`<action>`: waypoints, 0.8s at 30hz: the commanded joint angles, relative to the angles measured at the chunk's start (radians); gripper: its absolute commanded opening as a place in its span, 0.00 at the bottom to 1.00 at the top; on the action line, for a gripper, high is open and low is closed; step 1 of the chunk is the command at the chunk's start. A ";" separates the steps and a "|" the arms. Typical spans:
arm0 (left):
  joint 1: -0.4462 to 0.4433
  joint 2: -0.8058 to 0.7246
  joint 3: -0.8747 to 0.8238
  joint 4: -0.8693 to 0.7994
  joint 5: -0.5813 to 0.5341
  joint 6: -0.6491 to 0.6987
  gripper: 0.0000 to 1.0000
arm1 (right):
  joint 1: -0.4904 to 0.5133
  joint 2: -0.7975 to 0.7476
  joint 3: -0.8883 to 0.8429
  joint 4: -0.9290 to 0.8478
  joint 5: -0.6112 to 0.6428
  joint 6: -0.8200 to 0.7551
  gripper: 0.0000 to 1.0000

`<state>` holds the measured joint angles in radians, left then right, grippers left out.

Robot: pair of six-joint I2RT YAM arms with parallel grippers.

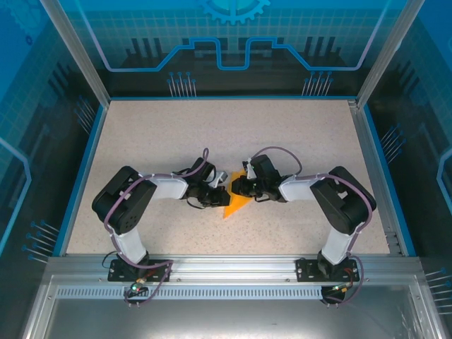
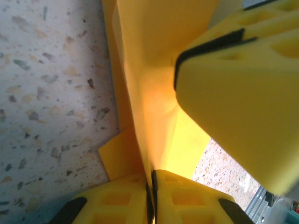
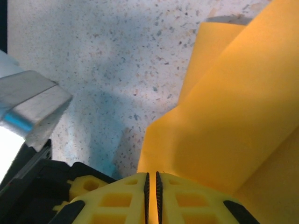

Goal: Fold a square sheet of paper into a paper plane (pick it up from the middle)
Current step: Fourth fold the wing at the center of the table.

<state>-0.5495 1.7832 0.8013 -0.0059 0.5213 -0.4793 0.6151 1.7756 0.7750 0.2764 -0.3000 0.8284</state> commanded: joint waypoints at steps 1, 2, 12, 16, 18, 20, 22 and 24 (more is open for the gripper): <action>-0.018 0.061 -0.016 -0.032 -0.034 0.030 0.13 | 0.007 0.039 0.029 -0.070 0.024 -0.031 0.14; -0.018 0.056 -0.016 -0.034 -0.035 0.029 0.13 | 0.005 0.047 0.034 -0.092 0.032 -0.040 0.14; -0.017 -0.092 0.006 -0.102 -0.051 0.017 0.26 | -0.003 0.078 0.035 -0.157 0.045 -0.068 0.14; -0.018 -0.185 0.029 -0.191 -0.107 0.036 0.28 | -0.005 0.086 0.033 -0.151 0.034 -0.066 0.14; -0.019 -0.218 0.033 -0.215 -0.122 0.038 0.28 | -0.006 0.090 0.033 -0.143 0.026 -0.064 0.14; -0.024 -0.238 0.033 -0.226 -0.122 0.038 0.25 | -0.007 0.093 0.032 -0.135 0.015 -0.061 0.14; -0.036 -0.242 0.035 -0.226 -0.121 0.043 0.20 | -0.009 0.096 0.032 -0.129 0.006 -0.057 0.14; -0.053 -0.237 0.030 -0.215 -0.116 0.052 0.17 | -0.011 0.095 0.030 -0.123 -0.003 -0.054 0.14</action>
<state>-0.5804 1.5497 0.8185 -0.1776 0.4175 -0.4603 0.6094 1.8198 0.8127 0.2050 -0.3035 0.7841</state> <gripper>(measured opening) 0.176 0.137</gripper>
